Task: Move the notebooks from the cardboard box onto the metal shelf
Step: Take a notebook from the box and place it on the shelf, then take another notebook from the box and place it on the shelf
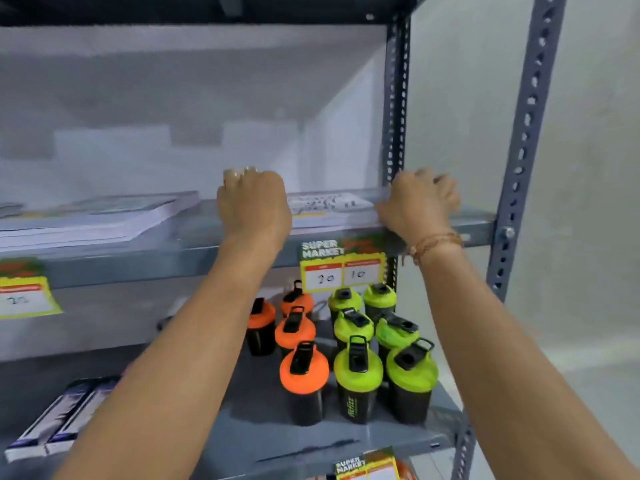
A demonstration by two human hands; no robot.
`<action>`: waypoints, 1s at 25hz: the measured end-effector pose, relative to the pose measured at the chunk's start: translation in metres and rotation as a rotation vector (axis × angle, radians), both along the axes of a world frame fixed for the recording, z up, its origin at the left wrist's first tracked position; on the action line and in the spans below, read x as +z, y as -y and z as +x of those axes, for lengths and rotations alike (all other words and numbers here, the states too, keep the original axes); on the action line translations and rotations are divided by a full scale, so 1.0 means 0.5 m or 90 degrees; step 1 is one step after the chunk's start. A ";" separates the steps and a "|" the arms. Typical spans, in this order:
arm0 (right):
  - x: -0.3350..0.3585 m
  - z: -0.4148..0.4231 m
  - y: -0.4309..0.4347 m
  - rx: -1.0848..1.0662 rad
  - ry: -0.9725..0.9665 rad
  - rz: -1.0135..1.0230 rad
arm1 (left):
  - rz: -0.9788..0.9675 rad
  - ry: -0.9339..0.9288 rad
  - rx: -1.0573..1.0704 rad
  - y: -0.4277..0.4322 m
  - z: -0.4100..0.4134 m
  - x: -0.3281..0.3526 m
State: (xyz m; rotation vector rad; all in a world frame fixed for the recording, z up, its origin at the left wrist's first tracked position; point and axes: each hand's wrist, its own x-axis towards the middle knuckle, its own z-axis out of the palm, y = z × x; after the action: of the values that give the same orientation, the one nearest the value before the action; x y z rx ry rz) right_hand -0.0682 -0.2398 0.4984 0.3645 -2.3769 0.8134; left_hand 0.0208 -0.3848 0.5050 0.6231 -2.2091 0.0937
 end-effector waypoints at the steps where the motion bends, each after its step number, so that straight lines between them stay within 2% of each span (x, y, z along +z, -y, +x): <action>1: -0.027 0.008 -0.020 0.017 -0.140 -0.084 | -0.064 -0.083 -0.053 -0.034 -0.009 -0.011; 3: -0.133 0.037 -0.095 0.025 -0.420 -0.258 | -0.149 -0.230 -0.241 -0.145 -0.037 -0.078; 4: -0.211 0.044 -0.142 -0.007 -0.486 -0.321 | -0.161 -0.259 -0.361 -0.212 -0.049 -0.132; 5: -0.302 0.046 -0.198 -0.072 -0.486 -0.357 | -0.145 -0.250 -0.490 -0.285 -0.065 -0.199; 6: -0.399 0.041 -0.258 -0.151 -0.421 -0.399 | -0.100 -0.194 -0.610 -0.358 -0.080 -0.275; 7: -0.512 0.042 -0.333 -0.254 -0.302 -0.453 | 0.003 -0.082 -0.720 -0.443 -0.091 -0.366; 9: -0.717 0.062 -0.455 -0.480 -0.043 -0.531 | 0.249 0.256 -0.827 -0.587 -0.090 -0.537; 10: -0.819 0.088 -0.513 -0.588 0.079 -0.505 | 0.332 0.443 -0.825 -0.656 -0.087 -0.636; 11: -0.900 0.108 -0.547 -0.650 0.197 -0.469 | 0.357 0.613 -0.790 -0.699 -0.090 -0.727; 13: -1.062 0.169 -0.621 -0.757 0.429 -0.426 | 0.241 0.885 -0.744 -0.784 -0.085 -0.924; 15: -1.160 0.220 -0.658 -0.838 0.624 -0.462 | 0.078 1.039 -0.649 -0.805 -0.078 -1.077; 16: -1.196 0.241 -0.672 -0.880 0.700 -0.490 | 0.029 1.067 -0.611 -0.808 -0.073 -1.138; 18: -1.256 0.280 -0.703 -0.935 0.796 -0.524 | 0.035 1.066 -0.579 -0.827 -0.059 -1.226; 22: -1.296 0.315 -0.717 -0.891 0.790 -0.532 | 0.140 0.898 -0.553 -0.841 -0.071 -1.273; 25: -1.299 0.319 -0.723 -0.892 0.774 -0.542 | 0.157 0.917 -0.500 -0.852 -0.084 -1.265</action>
State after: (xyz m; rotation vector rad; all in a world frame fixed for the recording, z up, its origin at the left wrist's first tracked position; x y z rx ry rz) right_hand 0.0914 0.1215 -0.1511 -2.3448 -1.9406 1.2302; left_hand -0.0214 0.0411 -0.1277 -0.4632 -3.7143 -0.2180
